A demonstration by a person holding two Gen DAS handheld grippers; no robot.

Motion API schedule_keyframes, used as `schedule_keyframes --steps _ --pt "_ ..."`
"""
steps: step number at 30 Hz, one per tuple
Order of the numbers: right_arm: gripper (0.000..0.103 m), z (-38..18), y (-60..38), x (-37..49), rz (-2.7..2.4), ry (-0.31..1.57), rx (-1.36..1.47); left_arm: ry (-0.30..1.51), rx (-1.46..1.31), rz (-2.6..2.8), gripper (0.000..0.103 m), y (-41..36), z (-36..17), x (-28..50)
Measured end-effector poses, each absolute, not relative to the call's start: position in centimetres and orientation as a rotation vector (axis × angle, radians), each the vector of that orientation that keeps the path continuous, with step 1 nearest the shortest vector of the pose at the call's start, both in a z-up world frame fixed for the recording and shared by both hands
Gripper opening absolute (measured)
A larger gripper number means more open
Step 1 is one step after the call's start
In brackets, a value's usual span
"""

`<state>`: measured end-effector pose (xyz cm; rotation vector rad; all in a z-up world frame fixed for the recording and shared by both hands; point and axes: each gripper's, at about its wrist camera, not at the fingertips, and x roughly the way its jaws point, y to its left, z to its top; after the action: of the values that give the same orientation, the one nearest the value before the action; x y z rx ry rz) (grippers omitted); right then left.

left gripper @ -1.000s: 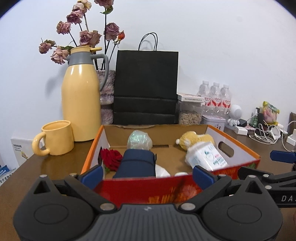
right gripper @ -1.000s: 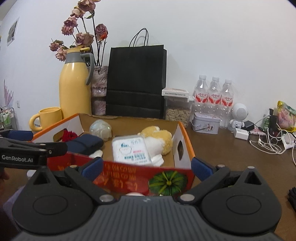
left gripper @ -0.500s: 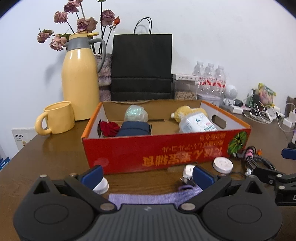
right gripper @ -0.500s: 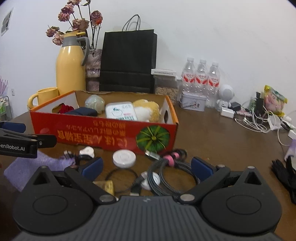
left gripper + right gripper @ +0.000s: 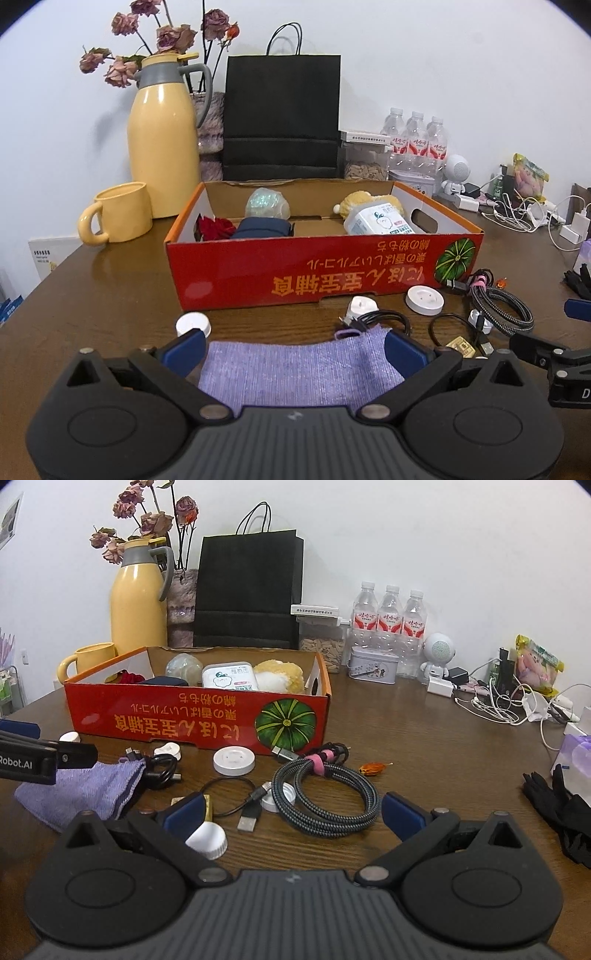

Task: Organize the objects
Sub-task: 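Move both tools back out of the box toward the remaining table items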

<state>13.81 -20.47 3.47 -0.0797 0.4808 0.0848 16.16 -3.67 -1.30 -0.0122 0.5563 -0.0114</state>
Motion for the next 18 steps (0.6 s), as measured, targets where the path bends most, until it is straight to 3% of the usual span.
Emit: schedule_keyframes --steps 18 --pt "0.103 3.0 -25.0 14.9 0.154 0.523 -0.109 0.635 -0.053 0.146 0.103 -3.3 -1.4 14.8"
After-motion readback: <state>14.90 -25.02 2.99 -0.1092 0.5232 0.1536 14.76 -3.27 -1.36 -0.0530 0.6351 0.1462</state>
